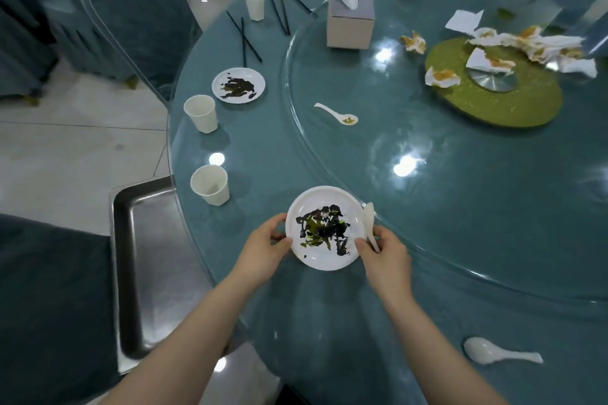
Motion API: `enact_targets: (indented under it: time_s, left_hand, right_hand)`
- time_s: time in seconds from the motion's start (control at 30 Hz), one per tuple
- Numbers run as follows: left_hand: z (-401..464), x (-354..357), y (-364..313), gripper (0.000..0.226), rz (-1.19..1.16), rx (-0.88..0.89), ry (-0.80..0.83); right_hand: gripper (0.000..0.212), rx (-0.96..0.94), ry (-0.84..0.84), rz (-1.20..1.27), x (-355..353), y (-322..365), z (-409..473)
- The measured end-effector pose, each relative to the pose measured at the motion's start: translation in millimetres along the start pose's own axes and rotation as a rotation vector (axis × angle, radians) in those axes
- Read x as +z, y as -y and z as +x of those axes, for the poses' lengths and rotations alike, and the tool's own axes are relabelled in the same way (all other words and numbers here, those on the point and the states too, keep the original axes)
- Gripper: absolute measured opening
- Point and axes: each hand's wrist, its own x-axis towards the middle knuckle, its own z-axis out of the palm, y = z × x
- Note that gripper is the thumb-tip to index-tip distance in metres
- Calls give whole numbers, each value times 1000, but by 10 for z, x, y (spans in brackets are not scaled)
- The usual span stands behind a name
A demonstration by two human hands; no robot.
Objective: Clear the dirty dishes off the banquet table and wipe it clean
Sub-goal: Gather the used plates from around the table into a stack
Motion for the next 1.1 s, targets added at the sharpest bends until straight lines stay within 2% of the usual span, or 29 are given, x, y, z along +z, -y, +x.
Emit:
enact_targets:
  time_s: [0.3,0.6,0.87,1.1]
  left_hand:
    - [-1023,-1008,332,28,-160,7,-199]
    - [-2651,-2269,889,25,-215,76,-387]
    - [-3743,-3278,1266,23,-314,82,-623]
    - [-4155,-4311,1674,20,-343,90,-641]
  right_hand:
    - [13,-201,216,22,527,621,-797]
    - [11,-338,538,152,1363,1297,-2293]
    - [11,-441,792,144,2110,2031,-3453]
    - [5,-466,977,93,2988,2574,-3934]
